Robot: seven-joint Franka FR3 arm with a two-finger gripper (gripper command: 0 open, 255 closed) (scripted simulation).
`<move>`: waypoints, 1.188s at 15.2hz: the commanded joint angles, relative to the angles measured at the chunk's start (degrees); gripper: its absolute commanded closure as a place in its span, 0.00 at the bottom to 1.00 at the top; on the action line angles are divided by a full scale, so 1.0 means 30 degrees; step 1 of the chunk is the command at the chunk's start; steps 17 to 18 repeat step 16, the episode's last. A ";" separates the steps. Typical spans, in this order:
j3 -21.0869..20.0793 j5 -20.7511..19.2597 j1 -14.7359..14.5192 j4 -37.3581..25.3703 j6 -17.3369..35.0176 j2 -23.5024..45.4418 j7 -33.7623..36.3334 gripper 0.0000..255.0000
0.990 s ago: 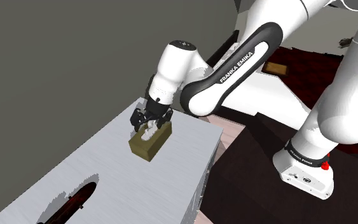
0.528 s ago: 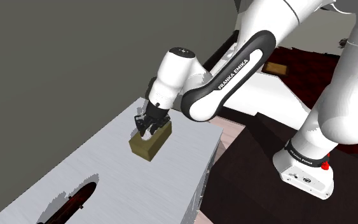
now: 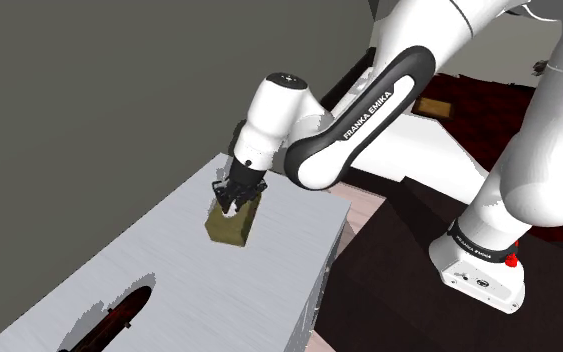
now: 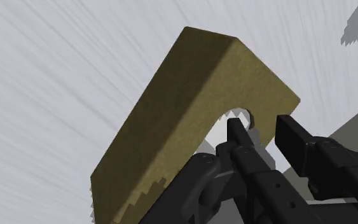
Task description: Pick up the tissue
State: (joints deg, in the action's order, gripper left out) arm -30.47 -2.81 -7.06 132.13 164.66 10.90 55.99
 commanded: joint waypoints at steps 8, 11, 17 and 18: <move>-0.0921 0.2096 0.0768 -0.0426 -0.2128 -0.1816 -0.1410 1.00; -0.1047 0.2688 0.0885 -0.0678 -0.2898 -0.2415 -0.1780 1.00; -0.1100 0.3217 0.0955 -0.0984 -0.3719 -0.3008 -0.2099 1.00; -0.1100 0.3217 0.0955 -0.0984 -0.3719 -0.3008 -0.2099 1.00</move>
